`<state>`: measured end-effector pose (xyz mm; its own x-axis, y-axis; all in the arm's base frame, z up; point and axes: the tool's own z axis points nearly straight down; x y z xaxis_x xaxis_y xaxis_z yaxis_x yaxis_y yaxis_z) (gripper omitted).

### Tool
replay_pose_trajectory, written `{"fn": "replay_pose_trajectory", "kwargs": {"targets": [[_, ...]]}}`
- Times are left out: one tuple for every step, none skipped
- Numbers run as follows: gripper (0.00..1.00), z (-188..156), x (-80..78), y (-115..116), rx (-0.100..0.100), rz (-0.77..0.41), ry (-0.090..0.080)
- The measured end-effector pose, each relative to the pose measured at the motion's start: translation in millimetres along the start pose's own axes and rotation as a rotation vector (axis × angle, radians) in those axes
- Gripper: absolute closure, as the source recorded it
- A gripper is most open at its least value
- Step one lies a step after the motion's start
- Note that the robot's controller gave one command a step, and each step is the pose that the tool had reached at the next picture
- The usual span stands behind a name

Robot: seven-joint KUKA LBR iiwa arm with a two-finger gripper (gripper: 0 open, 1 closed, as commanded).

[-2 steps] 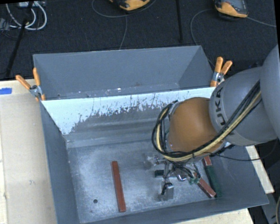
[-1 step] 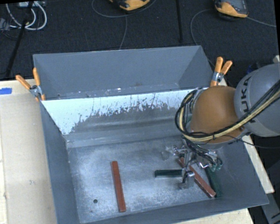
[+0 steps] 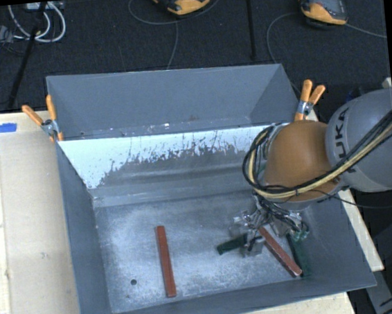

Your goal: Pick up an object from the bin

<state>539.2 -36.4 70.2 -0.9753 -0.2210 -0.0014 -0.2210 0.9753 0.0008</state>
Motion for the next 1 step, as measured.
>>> {"fn": "replay_pose_trajectory", "kwargs": {"targets": [[1.00, -160.1, 16.6, -12.5, 0.003, 0.027, -0.006]]}}
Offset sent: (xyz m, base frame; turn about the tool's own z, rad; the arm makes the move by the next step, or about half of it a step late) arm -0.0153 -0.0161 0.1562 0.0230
